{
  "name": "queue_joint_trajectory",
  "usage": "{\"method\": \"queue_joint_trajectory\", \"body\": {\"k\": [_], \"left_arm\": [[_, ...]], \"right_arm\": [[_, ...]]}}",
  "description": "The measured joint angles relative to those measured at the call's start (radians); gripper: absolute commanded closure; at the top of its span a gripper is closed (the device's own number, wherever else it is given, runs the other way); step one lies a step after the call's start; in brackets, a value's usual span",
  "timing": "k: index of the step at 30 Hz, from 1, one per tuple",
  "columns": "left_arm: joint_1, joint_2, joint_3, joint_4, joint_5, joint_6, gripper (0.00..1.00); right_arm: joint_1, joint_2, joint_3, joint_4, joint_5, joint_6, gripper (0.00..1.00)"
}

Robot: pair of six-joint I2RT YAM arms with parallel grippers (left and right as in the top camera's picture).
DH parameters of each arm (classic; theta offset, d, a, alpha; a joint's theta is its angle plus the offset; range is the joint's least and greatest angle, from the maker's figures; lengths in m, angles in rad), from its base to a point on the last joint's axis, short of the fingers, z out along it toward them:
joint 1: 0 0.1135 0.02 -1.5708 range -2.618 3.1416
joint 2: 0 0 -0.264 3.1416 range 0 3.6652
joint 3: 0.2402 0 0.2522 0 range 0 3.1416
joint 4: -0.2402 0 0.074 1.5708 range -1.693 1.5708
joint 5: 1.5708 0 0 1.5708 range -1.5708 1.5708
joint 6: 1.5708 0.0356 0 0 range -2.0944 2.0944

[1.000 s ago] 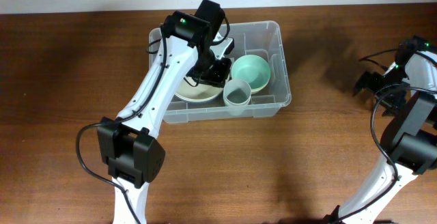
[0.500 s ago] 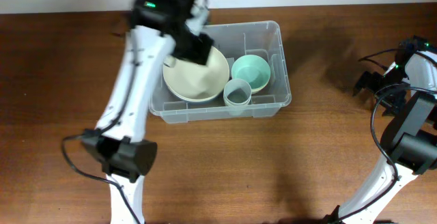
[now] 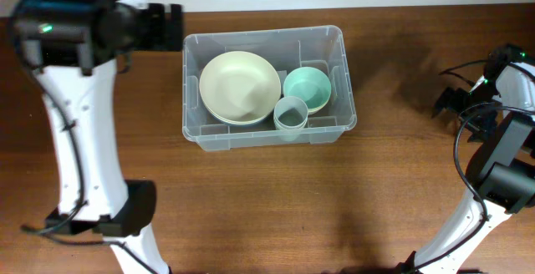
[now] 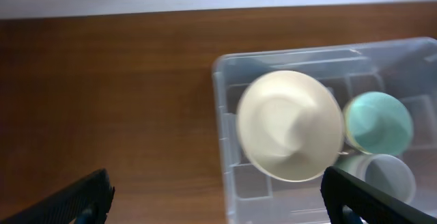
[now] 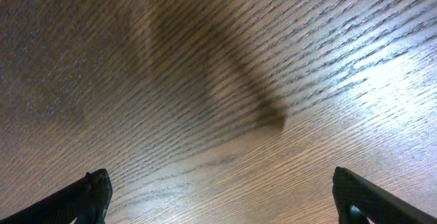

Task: Pack container
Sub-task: 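Raise the left gripper out of the bin and swing left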

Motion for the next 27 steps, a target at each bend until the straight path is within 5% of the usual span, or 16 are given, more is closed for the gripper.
{"method": "queue_joint_trajectory", "body": {"k": [27], "left_arm": [[0.105,-0.057,-0.136,-0.001,-0.02,-0.023,0.0]], "right_arm": [[0.0,0.0,0.0,0.0,0.0,0.0,0.01]]}}
